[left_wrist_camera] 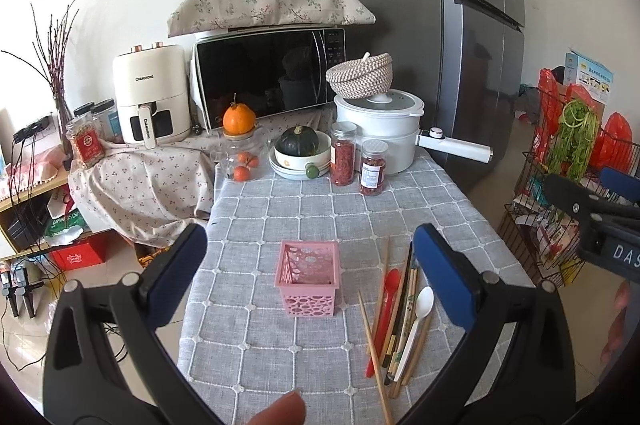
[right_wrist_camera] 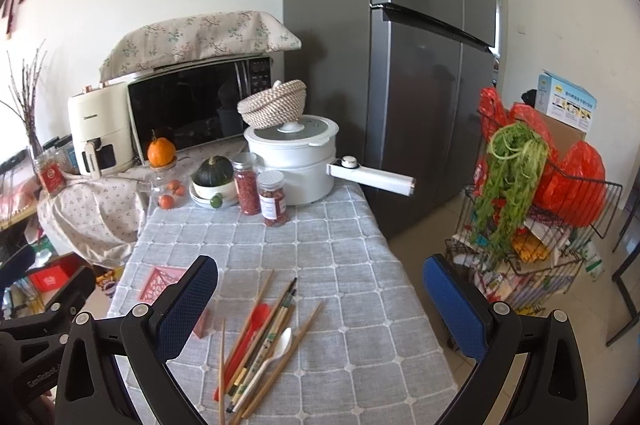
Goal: Organize utensils
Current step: 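Move left tool onto a wooden chopstick while right tool approaches the white spoon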
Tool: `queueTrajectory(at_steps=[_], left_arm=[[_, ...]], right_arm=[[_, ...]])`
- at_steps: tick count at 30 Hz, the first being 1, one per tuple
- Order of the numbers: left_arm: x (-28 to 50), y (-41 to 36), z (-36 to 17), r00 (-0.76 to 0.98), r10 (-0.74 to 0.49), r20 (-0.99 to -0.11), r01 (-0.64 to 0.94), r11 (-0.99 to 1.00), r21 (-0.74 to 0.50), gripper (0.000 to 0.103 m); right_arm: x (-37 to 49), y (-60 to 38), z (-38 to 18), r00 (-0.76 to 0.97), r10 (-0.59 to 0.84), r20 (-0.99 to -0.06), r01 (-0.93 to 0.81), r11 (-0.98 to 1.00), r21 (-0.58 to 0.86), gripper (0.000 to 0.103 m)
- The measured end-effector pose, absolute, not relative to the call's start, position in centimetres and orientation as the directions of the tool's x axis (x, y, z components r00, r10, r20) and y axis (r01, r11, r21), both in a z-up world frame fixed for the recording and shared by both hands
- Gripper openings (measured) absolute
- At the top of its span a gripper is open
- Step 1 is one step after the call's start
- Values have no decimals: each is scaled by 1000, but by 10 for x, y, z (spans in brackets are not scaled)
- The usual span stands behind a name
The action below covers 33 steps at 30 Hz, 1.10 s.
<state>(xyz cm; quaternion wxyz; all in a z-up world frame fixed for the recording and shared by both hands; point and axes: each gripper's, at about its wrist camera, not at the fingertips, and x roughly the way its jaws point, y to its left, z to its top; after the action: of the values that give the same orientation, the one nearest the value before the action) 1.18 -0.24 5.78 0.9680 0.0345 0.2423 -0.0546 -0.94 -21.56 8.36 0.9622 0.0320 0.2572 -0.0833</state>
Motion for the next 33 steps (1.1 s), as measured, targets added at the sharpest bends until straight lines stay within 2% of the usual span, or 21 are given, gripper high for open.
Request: queueTrajectory(at_steps=[5,12,20,22,28,33], left_arm=[[24,-6,58,876,-85,-474,116,993,36,103],[52,-12,44,869,-50,-493,91,994,61,103],[93,-34,3,733,-110,-672,227,970,89,103],[101,-40,-10,666,-148,-731,265,963,46,102],[105,-63,-39,476,-248,-844,383,922,-55,84],[108,-69,-67,344,-287,-894,420,898,-127,67]], right_arm=[[1,-214,85,866,-144,-479,158,987,-10,103],[34,-231,72,833,-105,-543,142,989,28,103],[80,-253,10,713,-6,-702,104,990,97,103],[90,-258,-3,671,30,-741,88,989,120,103],[108,-266,-28,584,54,-810,79,989,123,102],[112,-264,-46,501,96,-860,50,989,139,92]])
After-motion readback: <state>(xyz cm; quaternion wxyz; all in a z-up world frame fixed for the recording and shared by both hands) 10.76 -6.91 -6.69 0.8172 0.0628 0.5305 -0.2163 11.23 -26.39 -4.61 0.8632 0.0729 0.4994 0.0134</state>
